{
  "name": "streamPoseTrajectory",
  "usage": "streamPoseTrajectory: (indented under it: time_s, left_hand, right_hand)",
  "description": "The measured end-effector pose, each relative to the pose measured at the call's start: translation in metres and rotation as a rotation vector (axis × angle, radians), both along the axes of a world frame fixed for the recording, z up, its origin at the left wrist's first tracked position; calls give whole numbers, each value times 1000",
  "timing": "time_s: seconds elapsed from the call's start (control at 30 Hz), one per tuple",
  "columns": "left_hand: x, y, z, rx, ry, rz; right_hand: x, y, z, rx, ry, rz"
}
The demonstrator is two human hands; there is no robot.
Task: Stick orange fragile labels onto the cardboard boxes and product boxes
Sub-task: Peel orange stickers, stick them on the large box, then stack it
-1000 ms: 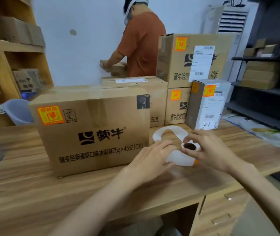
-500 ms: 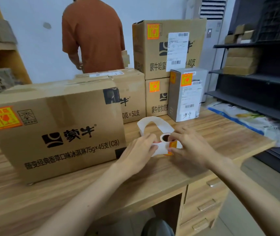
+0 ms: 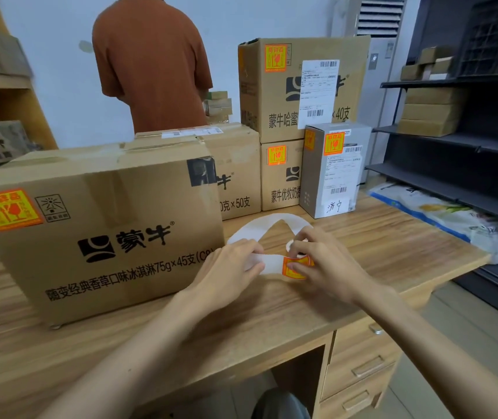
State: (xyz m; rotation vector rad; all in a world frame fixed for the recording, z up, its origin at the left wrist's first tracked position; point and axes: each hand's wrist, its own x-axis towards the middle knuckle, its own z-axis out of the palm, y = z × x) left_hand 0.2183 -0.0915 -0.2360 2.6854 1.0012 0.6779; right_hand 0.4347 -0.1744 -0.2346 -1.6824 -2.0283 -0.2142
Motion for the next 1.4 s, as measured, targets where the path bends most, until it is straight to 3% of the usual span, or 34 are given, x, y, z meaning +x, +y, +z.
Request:
streamPoseTrajectory:
  time_s: [0.2,0.57,0.77,0.97,1.2,1.4]
  left_hand:
    - [13,-4,3,-86,-98,-136]
    - [14,-7,-3,-213,-182,-168]
    - [14,-7,-7,-233,-232,-135]
    - [13,-12,-8,-308,-274,-107]
    - [13,-17,-11,-540,-303,-173]
    - [12,-20,-11,-575,-290,-172]
  right_hand:
    - [-2,2,3,-45,64,72]
    - [-7,-1,-1,-39,90,39]
    - [-12,-11,-3,46,139,11]
    - [-18,-23,-18,176,25,-80]
    - [-27,-30,-31,94,243,-111]
    - [-30,-37,-29,61,341,-110]
